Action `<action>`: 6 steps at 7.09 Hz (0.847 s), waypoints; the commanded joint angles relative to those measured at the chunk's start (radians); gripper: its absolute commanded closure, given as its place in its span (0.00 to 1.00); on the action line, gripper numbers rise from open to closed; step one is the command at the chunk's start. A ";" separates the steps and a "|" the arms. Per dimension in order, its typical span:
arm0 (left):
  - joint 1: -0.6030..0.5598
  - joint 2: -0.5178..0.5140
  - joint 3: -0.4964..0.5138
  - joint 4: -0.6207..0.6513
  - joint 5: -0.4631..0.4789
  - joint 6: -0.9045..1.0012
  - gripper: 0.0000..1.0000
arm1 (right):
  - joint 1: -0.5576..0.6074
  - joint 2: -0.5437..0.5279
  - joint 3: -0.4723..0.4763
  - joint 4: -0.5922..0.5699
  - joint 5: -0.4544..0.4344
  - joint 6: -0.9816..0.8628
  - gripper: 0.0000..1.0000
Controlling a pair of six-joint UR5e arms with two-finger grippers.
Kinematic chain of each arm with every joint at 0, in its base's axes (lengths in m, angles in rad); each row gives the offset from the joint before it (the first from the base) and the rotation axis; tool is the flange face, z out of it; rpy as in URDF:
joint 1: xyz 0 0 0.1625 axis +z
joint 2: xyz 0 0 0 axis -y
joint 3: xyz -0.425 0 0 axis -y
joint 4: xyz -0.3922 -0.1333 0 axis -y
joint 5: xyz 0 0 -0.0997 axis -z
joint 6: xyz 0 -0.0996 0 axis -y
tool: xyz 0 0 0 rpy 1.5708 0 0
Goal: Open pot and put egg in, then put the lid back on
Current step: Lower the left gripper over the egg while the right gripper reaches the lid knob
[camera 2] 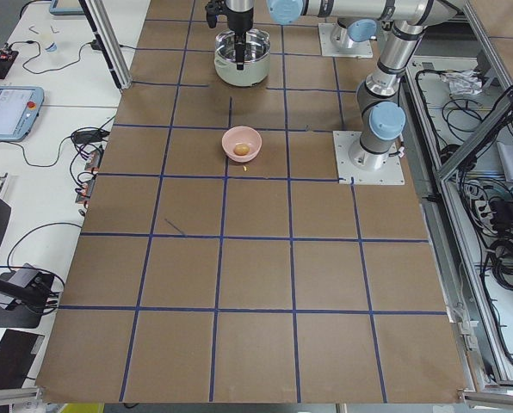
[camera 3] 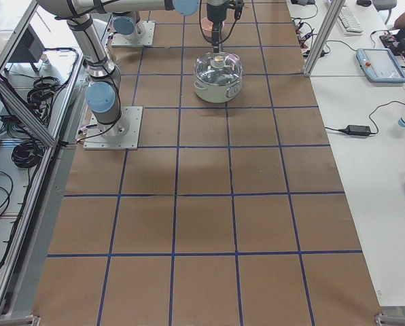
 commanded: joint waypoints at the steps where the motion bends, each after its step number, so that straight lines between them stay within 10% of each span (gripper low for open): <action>1: 0.000 0.001 -0.008 0.000 0.000 0.002 0.00 | 0.000 0.002 0.005 0.001 0.001 0.003 0.00; 6: 0.033 0.011 -0.079 0.029 0.004 0.004 0.00 | 0.037 0.022 0.075 -0.085 0.074 0.049 0.00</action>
